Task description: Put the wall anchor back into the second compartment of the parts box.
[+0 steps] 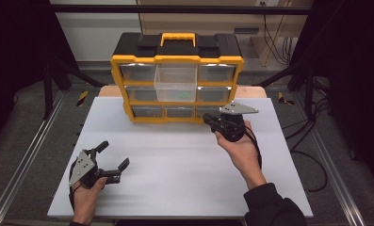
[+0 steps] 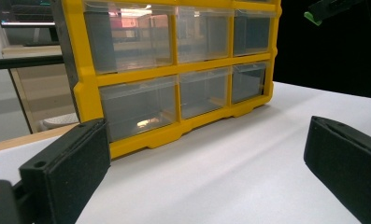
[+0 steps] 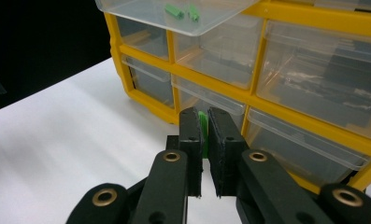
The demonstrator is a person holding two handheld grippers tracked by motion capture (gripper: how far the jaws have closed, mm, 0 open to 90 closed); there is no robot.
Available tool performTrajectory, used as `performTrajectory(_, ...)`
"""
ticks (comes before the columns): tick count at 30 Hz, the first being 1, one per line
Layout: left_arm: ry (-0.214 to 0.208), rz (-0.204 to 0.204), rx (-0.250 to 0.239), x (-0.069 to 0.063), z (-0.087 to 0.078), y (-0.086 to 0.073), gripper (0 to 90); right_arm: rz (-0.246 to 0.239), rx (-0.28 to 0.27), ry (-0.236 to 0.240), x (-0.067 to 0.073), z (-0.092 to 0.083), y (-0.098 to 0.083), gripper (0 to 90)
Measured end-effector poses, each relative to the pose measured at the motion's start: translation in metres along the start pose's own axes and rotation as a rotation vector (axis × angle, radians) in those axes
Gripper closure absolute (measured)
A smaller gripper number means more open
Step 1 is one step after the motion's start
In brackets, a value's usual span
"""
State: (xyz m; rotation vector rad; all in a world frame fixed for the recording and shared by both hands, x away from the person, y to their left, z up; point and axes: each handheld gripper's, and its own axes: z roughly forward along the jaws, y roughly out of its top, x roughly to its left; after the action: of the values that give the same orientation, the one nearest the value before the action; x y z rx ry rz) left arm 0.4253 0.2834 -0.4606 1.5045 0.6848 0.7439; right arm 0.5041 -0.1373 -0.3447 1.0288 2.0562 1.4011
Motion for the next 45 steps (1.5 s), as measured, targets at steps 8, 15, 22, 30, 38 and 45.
performTrajectory(8, 0.0, 0.0, 0.0, 0.0, 0.0, 0.0, 0.3, -0.002, -0.023, -0.005, 0.0, -0.006, 0.011, 84.4)
performTrajectory(15, 0.001, -0.001, -0.001, 0.0, 0.0, 0.0, 0.3, -0.017, -0.026, -0.008, 0.0, -0.008, 0.02, 84.4)
performTrajectory(22, 0.001, 0.0, 0.0, 0.0, 0.0, 0.0, 0.3, -0.024, -0.04, -0.014, 0.002, -0.011, 0.029, 84.4)
performTrajectory(30, 0.002, -0.002, -0.002, 0.001, 0.0, 0.0, 0.3, -0.035, -0.053, -0.019, 0.003, -0.014, 0.038, 84.4)
performTrajectory(38, 0.002, -0.003, -0.002, 0.001, -0.001, 0.0, 0.3, -0.048, -0.074, -0.021, 0.006, -0.018, 0.053, 84.5)
performTrajectory(45, 0.001, -0.004, -0.002, 0.001, -0.001, 0.0, 0.3, -0.061, -0.085, -0.023, 0.007, -0.023, 0.061, 84.4)
